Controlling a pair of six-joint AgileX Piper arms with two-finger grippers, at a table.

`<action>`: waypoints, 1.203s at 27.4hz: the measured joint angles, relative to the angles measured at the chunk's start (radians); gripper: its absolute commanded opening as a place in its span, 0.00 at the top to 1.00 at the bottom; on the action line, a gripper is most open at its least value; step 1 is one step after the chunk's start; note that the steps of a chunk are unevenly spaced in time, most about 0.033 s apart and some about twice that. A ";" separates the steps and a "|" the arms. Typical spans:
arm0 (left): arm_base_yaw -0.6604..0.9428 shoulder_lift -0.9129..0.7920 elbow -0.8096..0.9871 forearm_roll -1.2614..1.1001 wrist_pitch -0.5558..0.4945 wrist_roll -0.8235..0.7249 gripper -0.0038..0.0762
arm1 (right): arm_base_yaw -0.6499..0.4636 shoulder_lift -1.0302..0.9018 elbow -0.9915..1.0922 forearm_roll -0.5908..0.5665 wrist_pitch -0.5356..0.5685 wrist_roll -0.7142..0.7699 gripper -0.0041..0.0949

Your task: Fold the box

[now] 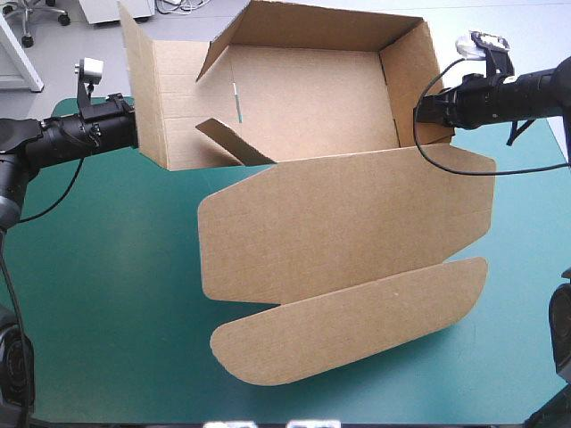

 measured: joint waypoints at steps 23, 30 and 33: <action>-0.085 -0.105 -0.042 -0.008 0.008 -0.005 0.96 | 0.041 0.000 0.000 -0.014 0.001 0.013 0.96; -0.117 -0.105 -0.042 -0.006 0.008 -0.009 0.96 | 0.080 0.000 0.000 -0.059 0.000 0.031 0.96; -0.117 -0.110 -0.042 -0.010 0.008 -0.009 0.96 | 0.083 -0.001 0.000 -0.063 0.000 0.035 0.96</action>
